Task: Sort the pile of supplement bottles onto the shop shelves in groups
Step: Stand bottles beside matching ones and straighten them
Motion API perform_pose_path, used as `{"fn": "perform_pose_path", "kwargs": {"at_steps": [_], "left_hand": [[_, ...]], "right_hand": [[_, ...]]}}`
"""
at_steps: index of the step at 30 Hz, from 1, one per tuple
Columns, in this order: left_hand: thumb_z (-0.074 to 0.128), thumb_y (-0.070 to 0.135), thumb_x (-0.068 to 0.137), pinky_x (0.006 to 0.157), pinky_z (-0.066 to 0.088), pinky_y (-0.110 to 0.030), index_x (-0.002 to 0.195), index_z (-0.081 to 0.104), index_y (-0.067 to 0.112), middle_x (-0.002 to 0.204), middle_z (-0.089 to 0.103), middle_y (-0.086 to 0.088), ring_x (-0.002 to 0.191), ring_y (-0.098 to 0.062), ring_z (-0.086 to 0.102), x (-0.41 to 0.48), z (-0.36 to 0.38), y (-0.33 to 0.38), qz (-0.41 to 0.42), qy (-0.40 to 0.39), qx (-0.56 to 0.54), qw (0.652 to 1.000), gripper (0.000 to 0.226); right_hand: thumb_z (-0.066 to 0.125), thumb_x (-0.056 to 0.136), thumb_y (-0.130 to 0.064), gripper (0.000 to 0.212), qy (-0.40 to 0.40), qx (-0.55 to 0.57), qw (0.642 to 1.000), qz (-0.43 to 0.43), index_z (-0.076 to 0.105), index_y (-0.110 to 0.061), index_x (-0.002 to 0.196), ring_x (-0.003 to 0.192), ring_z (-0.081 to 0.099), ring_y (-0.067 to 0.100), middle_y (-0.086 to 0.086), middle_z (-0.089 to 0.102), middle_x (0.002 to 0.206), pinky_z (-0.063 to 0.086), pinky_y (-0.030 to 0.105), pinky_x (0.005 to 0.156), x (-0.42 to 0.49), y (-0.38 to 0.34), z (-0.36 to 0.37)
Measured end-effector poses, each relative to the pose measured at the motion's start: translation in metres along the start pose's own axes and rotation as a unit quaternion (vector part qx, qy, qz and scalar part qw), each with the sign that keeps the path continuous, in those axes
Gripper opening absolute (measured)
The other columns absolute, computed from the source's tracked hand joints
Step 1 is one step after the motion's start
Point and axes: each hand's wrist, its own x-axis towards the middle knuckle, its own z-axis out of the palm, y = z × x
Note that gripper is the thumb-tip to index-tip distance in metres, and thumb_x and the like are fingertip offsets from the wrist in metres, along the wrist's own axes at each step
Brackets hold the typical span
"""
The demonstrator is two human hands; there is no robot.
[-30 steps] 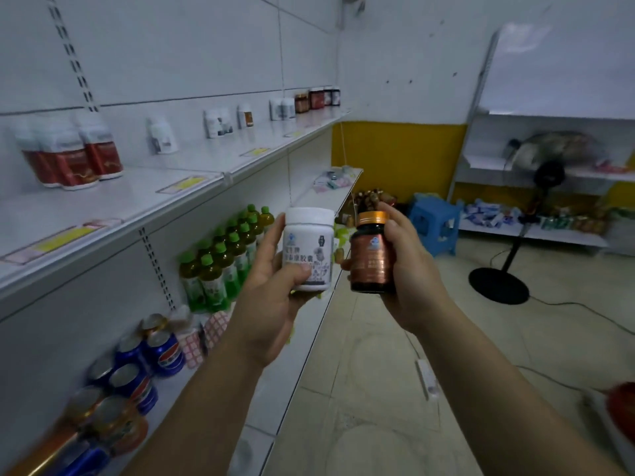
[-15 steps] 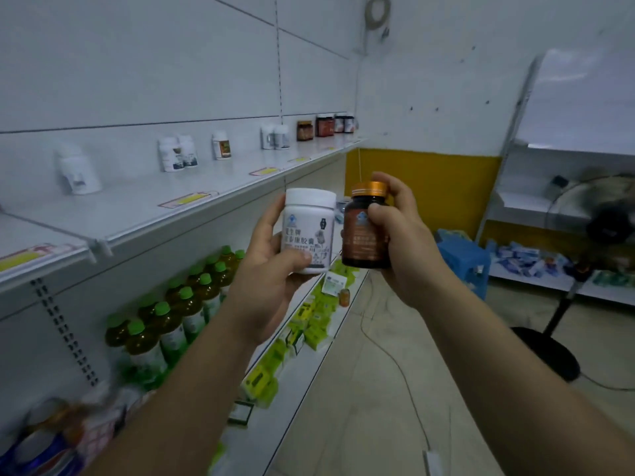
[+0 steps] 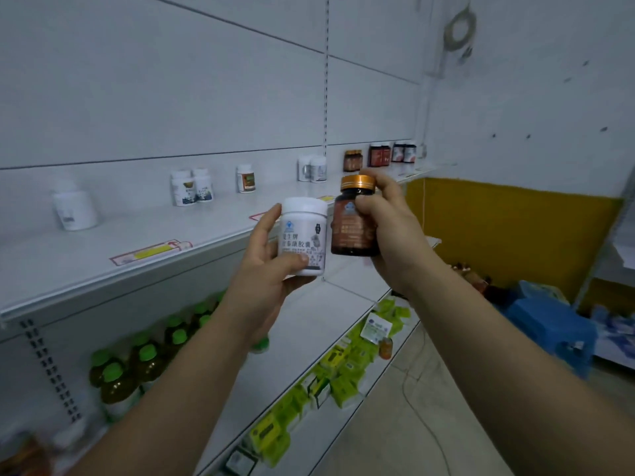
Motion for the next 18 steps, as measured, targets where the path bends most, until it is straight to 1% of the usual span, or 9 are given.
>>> {"fn": "perform_pose_path", "kwargs": {"at_steps": [3,5,7,9,12,15,18], "left_hand": [[0.045,-0.014,0.086,0.071,0.056,-0.036,0.135,0.038,0.037,0.106,0.064,-0.007,0.088,-0.022,0.065,0.04,-0.004,-0.018,0.007,0.03,-0.006,1.0,0.071],[0.045,-0.013,0.086,0.074,0.057,-0.038,0.135,0.038,0.036,0.105,0.063,-0.006,0.09,-0.024,0.064,0.071,-0.004,-0.03,0.013,0.044,-0.011,0.999,0.07],[0.045,-0.013,0.087,0.077,0.057,-0.04,0.132,0.039,0.036,0.105,0.061,-0.007,0.091,-0.025,0.062,0.104,-0.001,-0.042,0.024,0.05,-0.012,0.998,0.067],[0.045,-0.012,0.087,0.079,0.056,-0.042,0.129,0.039,0.037,0.104,0.062,-0.008,0.092,-0.026,0.062,0.14,0.004,-0.051,0.03,0.061,-0.02,0.998,0.065],[0.045,-0.011,0.087,0.079,0.056,-0.042,0.133,0.038,0.036,0.105,0.064,-0.009,0.092,-0.026,0.064,0.185,0.012,-0.064,0.031,0.064,-0.02,0.997,0.066],[0.047,-0.011,0.087,0.076,0.056,-0.039,0.136,0.037,0.035,0.106,0.064,-0.009,0.093,-0.025,0.065,0.219,0.015,-0.074,0.026,0.066,-0.004,0.997,0.068],[0.049,-0.011,0.086,0.08,0.055,-0.04,0.139,0.035,0.035,0.107,0.064,-0.009,0.096,-0.026,0.065,0.244,0.018,-0.082,0.024,0.073,0.021,0.997,0.071]], "right_hand": [[0.048,0.093,-0.008,0.04,-0.011,0.003,1.0,0.019,0.049,-0.038,0.12,0.094,0.061,0.024,0.006,0.057,0.115,0.055,0.041,0.078,0.046,0.019,-0.012],[0.049,0.093,-0.008,0.04,-0.022,-0.007,0.999,0.029,0.048,-0.037,0.122,0.094,0.061,0.024,0.005,0.057,0.114,0.055,0.042,0.08,0.077,0.031,-0.021],[0.049,0.093,-0.007,0.041,-0.027,-0.016,0.999,0.024,0.047,-0.033,0.124,0.093,0.062,0.023,0.006,0.059,0.112,0.055,0.043,0.081,0.109,0.044,-0.031],[0.05,0.092,-0.007,0.04,-0.026,-0.019,0.999,0.026,0.048,-0.032,0.123,0.091,0.063,0.023,0.006,0.06,0.108,0.055,0.044,0.082,0.142,0.053,-0.041],[0.051,0.092,-0.008,0.038,-0.029,-0.031,0.999,0.033,0.049,-0.034,0.12,0.09,0.063,0.022,0.004,0.061,0.105,0.054,0.046,0.082,0.186,0.064,-0.059],[0.051,0.092,-0.007,0.036,-0.032,-0.012,0.999,0.036,0.051,-0.035,0.114,0.087,0.063,0.021,0.003,0.061,0.103,0.054,0.047,0.084,0.224,0.074,-0.072],[0.051,0.09,-0.006,0.038,-0.039,0.015,0.998,0.044,0.051,-0.034,0.117,0.087,0.063,0.022,0.006,0.061,0.106,0.054,0.046,0.081,0.256,0.089,-0.081]]}}
